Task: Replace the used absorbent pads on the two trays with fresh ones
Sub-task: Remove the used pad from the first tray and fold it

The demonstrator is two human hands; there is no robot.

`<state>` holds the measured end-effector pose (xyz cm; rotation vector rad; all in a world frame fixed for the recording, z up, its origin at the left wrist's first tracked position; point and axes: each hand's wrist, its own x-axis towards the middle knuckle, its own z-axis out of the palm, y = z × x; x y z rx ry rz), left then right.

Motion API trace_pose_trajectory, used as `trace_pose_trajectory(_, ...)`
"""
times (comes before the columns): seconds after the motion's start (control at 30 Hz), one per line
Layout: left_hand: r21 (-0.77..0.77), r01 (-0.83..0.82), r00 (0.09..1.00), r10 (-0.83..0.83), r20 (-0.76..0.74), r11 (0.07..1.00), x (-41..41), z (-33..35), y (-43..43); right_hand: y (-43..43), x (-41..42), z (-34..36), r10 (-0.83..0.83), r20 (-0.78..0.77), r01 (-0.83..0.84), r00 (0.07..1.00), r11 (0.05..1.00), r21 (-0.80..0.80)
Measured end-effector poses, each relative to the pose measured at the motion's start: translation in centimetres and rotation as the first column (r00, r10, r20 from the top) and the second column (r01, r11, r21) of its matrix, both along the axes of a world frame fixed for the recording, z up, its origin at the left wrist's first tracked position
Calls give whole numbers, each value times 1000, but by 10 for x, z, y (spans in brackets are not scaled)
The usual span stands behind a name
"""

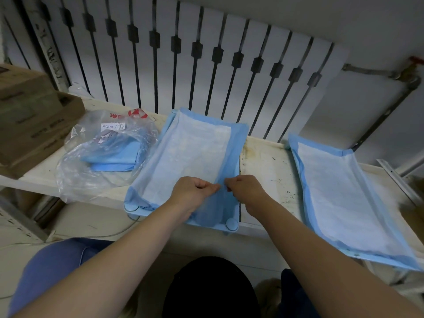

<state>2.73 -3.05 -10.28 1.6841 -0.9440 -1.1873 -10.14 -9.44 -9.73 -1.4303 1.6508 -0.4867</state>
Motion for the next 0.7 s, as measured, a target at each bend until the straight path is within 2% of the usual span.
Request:
trace_pose_trajectory(0.2, -27, -86, 982, 89, 164, 996, 6, -6, -6, -3, -8, -15, -3, -179, 4, 984, 1000, 6)
trace_pose_trajectory(0.3, -57, -127, 977, 135, 163, 990, 7, -7, -7, -2, -10, -20, -1, -243, -1, 970, 1000, -7)
trace_pose_trajectory(0.4, -57, -175, 979, 180, 100, 983, 6, -7, -7, -2, -9, -22, -99, -277, 29, 956, 969, -246)
trace_pose_trajectory(0.47, -64, -173, 979, 179, 96, 983, 5, -8, -6, 0, -3, -13, -76, -179, 5, 981, 931, -366)
trace_pose_trajectory(0.5, -75, -162, 979, 170, 113, 984, 4, -9, -6, 2, 3, -5, -14, -94, -18, 995, 945, -327)
trace_pose_trajectory(0.57, -91, -121, 977, 135, 167, 988, 0, -7, -4, 8, 16, 9, 66, 67, -61, 996, 996, -71)
trace_pose_trajectory(0.6, -95, -91, 976, 108, 192, 991, -1, -5, -3, 9, 21, 13, 70, 101, -75, 992, 996, 45)
trace_pose_trajectory(0.63, -93, -63, 976, 81, 203, 994, -3, -5, -2, 8, 25, 10, 62, 94, -71, 994, 993, 95)
trace_pose_trajectory(0.7, -104, -47, 978, 67, 197, 993, -4, -6, 0, 4, 29, 6, -15, 54, 13, 998, 999, 41)
